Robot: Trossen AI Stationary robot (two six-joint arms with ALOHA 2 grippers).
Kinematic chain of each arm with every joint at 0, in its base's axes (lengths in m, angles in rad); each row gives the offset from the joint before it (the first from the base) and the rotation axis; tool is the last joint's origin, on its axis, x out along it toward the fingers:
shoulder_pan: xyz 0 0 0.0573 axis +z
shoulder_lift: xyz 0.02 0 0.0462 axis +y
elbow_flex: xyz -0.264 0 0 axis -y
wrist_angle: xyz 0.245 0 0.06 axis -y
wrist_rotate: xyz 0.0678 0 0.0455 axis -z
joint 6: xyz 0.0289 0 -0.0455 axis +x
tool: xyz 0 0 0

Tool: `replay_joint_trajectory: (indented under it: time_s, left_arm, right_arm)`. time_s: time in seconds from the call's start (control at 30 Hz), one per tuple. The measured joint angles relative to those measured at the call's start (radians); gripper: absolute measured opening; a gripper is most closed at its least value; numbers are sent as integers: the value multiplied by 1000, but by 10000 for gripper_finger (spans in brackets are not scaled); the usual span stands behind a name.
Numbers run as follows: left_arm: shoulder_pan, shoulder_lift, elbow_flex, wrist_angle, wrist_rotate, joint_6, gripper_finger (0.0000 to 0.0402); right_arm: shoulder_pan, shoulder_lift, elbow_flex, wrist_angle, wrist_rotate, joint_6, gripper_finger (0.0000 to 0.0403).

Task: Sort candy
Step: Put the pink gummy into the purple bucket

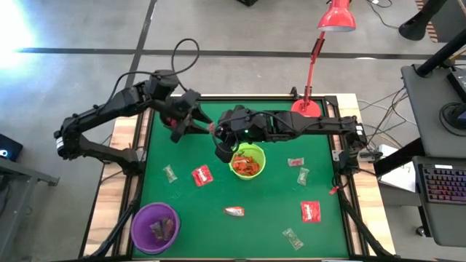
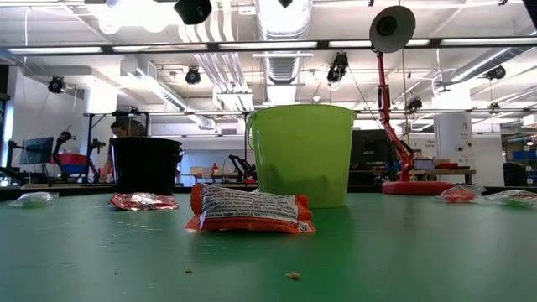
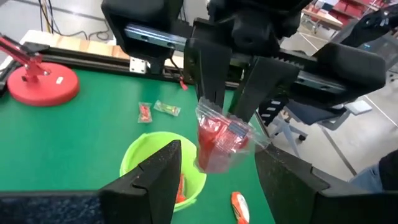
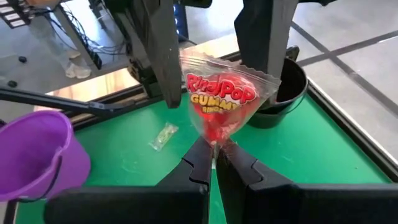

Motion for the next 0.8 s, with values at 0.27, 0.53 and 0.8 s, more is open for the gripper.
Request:
replay_joint_trajectory:
  time_s: [0.27, 0.53, 0.8]
  left_arm:
    - [0, 37, 0, 13, 0, -3, 166]
    - [-1, 40, 0, 8, 14, 6, 98]
    - [0, 32, 0, 8, 31, 11, 34]
  right_arm:
    - [0, 0, 0, 6, 0, 0, 8]
    - [-1, 3, 0, 5, -25, 1, 8]
    - [0, 3, 0, 11, -32, 0, 9]
